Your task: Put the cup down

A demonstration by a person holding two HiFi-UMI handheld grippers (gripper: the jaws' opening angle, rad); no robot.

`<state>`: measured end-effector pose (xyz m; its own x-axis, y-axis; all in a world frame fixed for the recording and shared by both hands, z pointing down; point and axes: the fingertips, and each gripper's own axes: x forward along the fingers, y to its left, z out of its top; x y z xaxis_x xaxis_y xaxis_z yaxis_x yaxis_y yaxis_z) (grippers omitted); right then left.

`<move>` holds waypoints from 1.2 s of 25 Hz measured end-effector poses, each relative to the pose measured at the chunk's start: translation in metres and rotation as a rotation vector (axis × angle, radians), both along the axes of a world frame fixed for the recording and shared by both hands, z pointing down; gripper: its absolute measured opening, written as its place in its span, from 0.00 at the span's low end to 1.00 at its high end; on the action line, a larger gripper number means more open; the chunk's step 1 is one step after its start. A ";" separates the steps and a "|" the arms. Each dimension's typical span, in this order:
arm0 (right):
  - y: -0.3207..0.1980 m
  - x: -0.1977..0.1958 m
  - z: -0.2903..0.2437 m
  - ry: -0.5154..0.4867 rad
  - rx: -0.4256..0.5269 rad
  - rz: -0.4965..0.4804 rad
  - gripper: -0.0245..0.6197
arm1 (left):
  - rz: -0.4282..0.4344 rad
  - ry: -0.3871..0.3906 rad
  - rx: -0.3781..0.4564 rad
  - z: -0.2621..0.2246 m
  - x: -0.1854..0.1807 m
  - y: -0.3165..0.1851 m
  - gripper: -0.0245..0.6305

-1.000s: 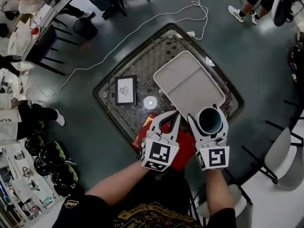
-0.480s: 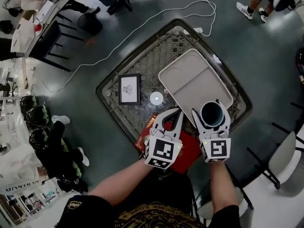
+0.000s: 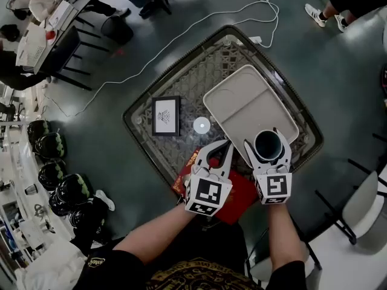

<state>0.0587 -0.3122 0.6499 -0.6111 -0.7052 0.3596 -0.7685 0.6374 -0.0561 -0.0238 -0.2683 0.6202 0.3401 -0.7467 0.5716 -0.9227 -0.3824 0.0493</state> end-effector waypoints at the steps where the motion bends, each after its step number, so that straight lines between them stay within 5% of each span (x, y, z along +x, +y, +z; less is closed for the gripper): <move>1: -0.001 0.000 0.003 0.003 -0.005 0.000 0.62 | 0.000 -0.001 -0.001 0.001 0.000 0.000 0.04; 30: 0.003 0.014 0.026 0.037 -0.046 0.000 0.62 | 0.019 0.008 -0.016 0.007 0.016 -0.003 0.04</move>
<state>0.0729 -0.3087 0.6764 -0.5969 -0.6872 0.4140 -0.7704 0.6351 -0.0566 -0.0081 -0.2713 0.6273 0.3588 -0.7309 0.5805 -0.9148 -0.3990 0.0630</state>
